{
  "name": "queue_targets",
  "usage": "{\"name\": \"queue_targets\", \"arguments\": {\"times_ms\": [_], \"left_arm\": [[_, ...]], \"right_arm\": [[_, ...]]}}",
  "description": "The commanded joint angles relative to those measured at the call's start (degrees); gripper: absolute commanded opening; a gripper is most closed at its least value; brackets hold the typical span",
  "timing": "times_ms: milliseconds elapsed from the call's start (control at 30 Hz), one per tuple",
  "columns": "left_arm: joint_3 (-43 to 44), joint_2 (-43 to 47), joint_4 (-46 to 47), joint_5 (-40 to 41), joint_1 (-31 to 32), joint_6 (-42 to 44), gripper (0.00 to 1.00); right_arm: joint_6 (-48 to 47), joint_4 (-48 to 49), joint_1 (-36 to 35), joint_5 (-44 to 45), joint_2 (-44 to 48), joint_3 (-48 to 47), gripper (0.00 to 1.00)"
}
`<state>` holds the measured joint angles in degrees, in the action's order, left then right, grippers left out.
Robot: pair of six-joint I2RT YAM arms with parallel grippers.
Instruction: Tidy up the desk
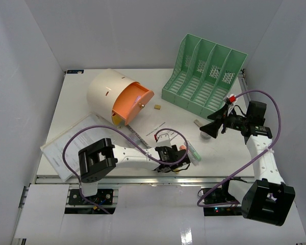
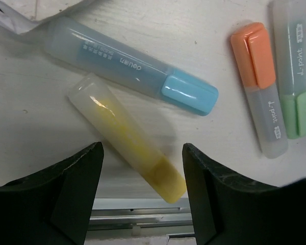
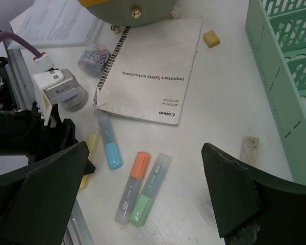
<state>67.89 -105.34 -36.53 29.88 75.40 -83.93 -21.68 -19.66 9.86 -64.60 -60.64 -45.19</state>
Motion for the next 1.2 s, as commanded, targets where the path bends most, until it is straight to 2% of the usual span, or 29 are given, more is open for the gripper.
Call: {"name": "queue_targets", "arguments": {"times_ms": [0,167,333,433,533,767,1000,1167], "left_arm": [[2.15,-1.5,-3.82,-1.0,-1.15,-4.15,0.71],[2.49,-3.05,-5.85,-3.19,-1.23,-4.71,0.68],[3.11,-7.83,-7.71,-8.7,-1.23,-1.93,0.64],[3.16,-9.9,-8.17,-10.59,-1.09,-0.16,0.56],[3.06,-10.87,-8.26,-10.68,-0.77,1.27,0.43],[3.83,-11.91,-8.73,-9.85,-0.14,5.52,0.21],[3.64,-9.14,-11.56,-7.03,1.56,6.43,0.09],[5.03,-3.45,-12.34,-2.21,3.24,11.15,0.01]], "right_arm": [[1.09,0.41,1.46,-2.78,1.59,0.36,0.98],[1.6,0.41,2.67,-3.83,1.76,0.37,0.98],[1.9,0.49,3.38,-4.53,1.84,0.53,0.98],[2.0,0.41,3.64,-4.79,1.84,0.59,0.98],[2.17,0.41,3.8,-4.94,1.95,0.7,0.98],[2.38,0.36,4.35,-5.71,1.73,0.72,0.99],[2.44,0.32,4.73,-6.32,1.76,0.98,0.99],[2.52,0.4,4.73,-6.5,1.33,1.16,0.99]]}}
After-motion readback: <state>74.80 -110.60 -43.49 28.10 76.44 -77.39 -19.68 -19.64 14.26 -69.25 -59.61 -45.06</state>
